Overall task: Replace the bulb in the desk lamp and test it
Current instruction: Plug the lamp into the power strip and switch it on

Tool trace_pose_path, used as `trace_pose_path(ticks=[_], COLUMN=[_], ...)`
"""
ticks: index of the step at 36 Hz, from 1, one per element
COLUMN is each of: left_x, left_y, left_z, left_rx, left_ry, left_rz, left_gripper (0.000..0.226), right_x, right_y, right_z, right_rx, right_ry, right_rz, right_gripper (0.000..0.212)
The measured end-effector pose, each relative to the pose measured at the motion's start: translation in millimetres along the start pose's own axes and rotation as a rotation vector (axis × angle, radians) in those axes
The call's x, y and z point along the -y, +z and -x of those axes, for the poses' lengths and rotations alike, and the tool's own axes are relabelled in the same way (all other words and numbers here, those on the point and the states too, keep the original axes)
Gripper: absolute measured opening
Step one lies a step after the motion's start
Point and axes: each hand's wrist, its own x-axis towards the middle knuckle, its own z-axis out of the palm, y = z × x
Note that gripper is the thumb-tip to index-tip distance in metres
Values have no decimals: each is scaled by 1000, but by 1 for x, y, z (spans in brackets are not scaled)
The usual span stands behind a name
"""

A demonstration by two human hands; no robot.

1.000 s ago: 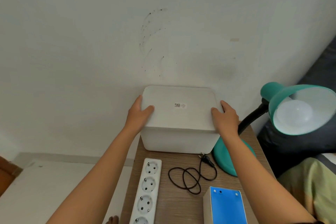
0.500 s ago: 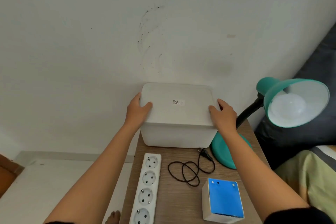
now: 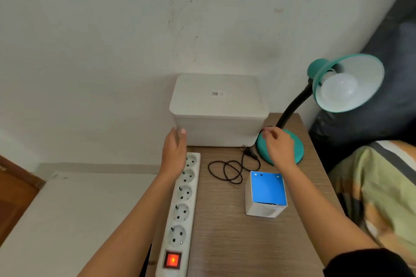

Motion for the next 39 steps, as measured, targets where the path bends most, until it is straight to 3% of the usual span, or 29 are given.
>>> trace_pose_path(ticks=[4, 10, 13, 20, 28, 32, 39], left_x=[26, 49, 52, 55, 50, 45, 41], left_y=[7, 15, 17, 22, 21, 16, 3], left_z=[19, 25, 20, 17, 19, 24, 48], left_rx=[173, 231, 227, 176, 200, 247, 277], left_ry=[59, -60, -69, -75, -83, -80, -91], left_rz=[-160, -428, -464, -426, -405, -406, -408], left_gripper=[39, 68, 66, 60, 67, 81, 85], right_x=[-7, -8, -7, -12, -13, -7, 24], right_y=[1, 8, 14, 26, 27, 16, 4], right_z=[-1, -14, -22, -29, -30, -23, 3], right_rx=[193, 326, 372, 436, 445, 427, 434], right_ry=[26, 25, 30, 38, 31, -38, -216], right_rz=[128, 261, 335, 467, 507, 497, 381], right_gripper=[27, 25, 18, 27, 23, 22, 18])
